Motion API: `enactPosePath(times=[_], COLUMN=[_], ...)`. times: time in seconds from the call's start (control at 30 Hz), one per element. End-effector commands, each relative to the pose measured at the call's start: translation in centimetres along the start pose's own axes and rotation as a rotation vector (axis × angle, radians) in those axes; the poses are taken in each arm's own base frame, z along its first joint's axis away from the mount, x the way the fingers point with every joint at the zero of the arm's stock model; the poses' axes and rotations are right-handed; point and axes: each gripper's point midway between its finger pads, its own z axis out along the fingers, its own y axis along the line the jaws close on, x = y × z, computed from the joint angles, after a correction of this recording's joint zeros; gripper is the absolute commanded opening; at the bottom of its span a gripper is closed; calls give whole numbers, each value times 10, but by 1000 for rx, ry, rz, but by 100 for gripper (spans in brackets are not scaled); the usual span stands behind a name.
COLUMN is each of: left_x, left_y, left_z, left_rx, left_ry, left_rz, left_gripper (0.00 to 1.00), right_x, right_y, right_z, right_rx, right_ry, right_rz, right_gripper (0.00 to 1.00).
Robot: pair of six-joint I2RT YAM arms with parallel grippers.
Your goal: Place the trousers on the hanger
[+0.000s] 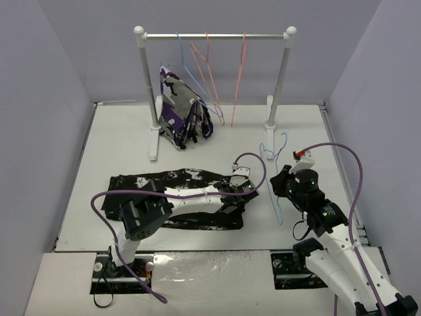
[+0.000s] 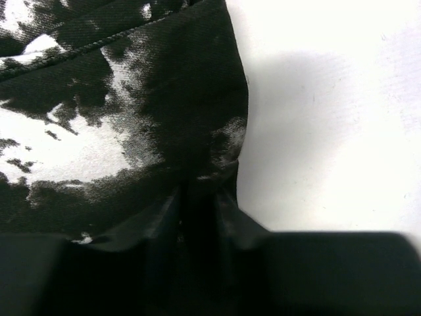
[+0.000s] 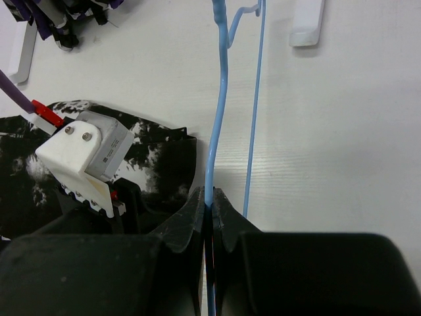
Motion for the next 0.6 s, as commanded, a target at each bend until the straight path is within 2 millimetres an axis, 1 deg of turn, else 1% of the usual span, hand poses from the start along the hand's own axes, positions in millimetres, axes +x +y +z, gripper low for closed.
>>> enactPosePath(times=[0.0, 0.03, 0.07, 0.1, 0.13, 0.17, 0.2, 0.23, 0.27, 0.37, 0.47, 0.57], left_x=[1, -5, -7, -15, -26, -34, -50, -56, -69, -96, -116, -129], left_y=[0, -1, -1, -1, -1, -1, -1, -3, -6, -16, -26, -30], left_z=[-9, -13, -15, -20, -28, -34, -44, -49, -61, -86, -105, -117], left_rx=[39, 60, 66, 96, 136, 162, 208, 234, 274, 339, 398, 427], left_ry=[28, 18, 15, -1, -25, -41, -85, -95, -129, -201, -256, -293], left_rz=[-37, -44, -46, -69, -99, -119, -157, -168, -181, -185, -198, -211], left_gripper=[7, 4, 3, 1, 0, 0, 0, 0, 0, 0, 0, 0], right_x=[-18, -18, -16, -16, -15, -14, -12, -16, -18, -22, -26, -28], right_y=[20, 24, 28, 33, 38, 43, 45, 50, 53, 60, 64, 64], right_z=[3, 3, 2, 2, 2, 1, 0, 0, 0, 1, 4, 6], right_rx=[-90, -116, -138, -166, -198, -230, -244, -269, -282, -316, -329, -327], right_ry=[-65, -62, -53, -49, -46, -39, -30, -47, -52, -61, -68, -70], right_rz=[-11, -18, -21, -28, -38, -45, -49, -55, -60, -71, -83, -91], right_gripper=[0, 0, 0, 0, 0, 0, 0, 0, 0, 0, 0, 0])
